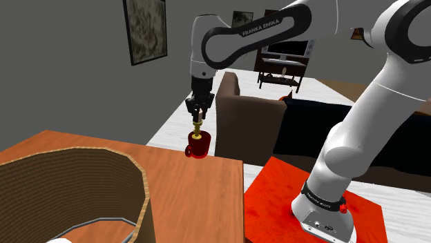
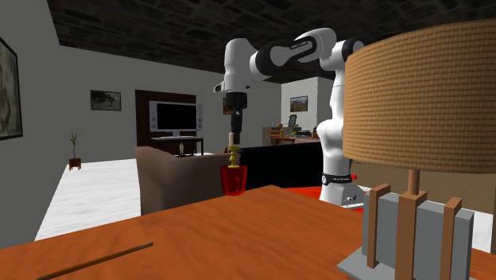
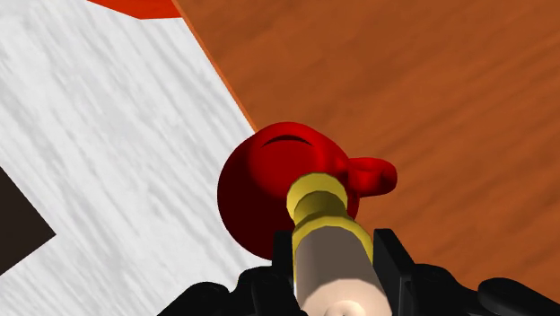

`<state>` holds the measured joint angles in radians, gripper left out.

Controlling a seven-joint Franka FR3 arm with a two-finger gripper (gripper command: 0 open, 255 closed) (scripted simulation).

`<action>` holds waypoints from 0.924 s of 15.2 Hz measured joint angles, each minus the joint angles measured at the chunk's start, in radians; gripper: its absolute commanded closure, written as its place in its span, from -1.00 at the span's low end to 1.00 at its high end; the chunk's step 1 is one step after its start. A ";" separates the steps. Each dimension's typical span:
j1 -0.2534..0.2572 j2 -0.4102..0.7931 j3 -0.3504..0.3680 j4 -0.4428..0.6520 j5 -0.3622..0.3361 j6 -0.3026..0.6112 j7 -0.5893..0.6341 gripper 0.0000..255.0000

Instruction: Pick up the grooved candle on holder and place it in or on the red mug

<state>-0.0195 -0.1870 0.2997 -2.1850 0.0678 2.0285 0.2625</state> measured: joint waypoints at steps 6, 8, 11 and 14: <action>0.000 0.000 0.000 -0.001 0.000 0.001 0.000 -1.00; 0.000 0.000 0.000 -0.001 0.000 0.001 0.000 -1.00; 0.000 -0.017 -0.003 0.023 0.004 -0.039 -0.003 -1.00; -0.003 -0.032 -0.009 0.080 0.005 -0.110 -0.008 -1.00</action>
<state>-0.0220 -0.2190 0.2905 -2.1050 0.0727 1.9189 0.2547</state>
